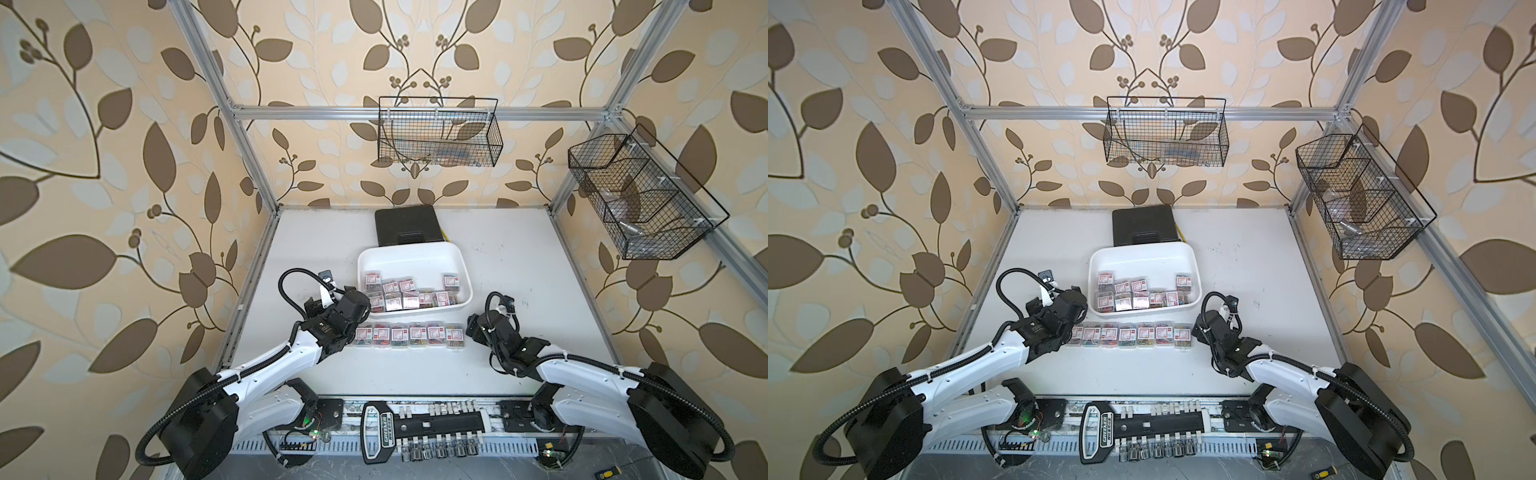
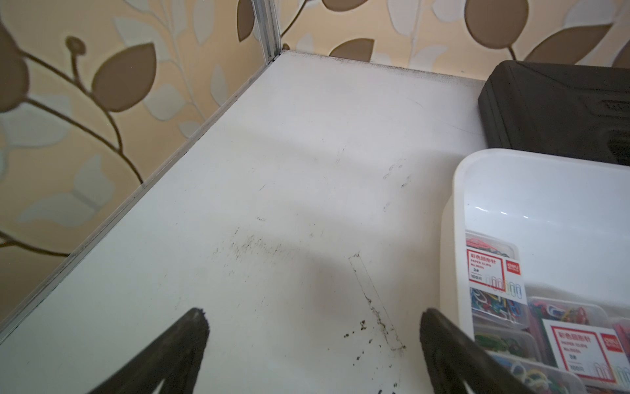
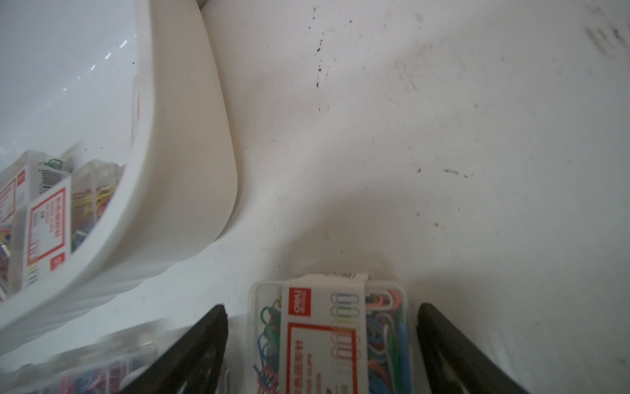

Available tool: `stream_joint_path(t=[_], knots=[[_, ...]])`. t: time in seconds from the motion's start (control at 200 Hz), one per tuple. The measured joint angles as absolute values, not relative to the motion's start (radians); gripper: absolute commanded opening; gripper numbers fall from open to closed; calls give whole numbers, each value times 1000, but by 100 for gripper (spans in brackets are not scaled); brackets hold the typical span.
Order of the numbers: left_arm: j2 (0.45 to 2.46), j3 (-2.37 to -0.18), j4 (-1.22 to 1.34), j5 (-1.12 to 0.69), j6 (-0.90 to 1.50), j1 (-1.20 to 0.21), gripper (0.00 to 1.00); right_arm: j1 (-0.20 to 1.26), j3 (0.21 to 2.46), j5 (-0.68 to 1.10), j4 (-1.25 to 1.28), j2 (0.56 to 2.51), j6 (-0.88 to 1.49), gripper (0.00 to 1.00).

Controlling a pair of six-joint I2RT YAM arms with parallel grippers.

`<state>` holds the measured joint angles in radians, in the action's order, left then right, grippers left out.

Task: Take the paper clips out of the storage box
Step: Place the boxed paper clips at the center of the board, then adjust the boxed paper clips at the center of the board.

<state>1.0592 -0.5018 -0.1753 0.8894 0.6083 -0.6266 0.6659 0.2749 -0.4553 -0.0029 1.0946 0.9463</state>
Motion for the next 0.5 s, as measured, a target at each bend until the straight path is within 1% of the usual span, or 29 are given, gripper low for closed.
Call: stream_joint_path(t=[0.185, 0.29, 0.39, 0.5], knots=[[1059, -501, -175, 889, 608, -627, 99, 638, 275, -475, -31, 984, 933, 83], [1059, -501, -175, 890, 608, -627, 99, 561, 273, -462, -35, 915, 913, 74], [1059, -501, -175, 889, 609, -627, 99, 480, 264, -438, -33, 882, 893, 70], [1059, -501, -175, 889, 609, -627, 99, 409, 261, -410, -33, 909, 864, 65]])
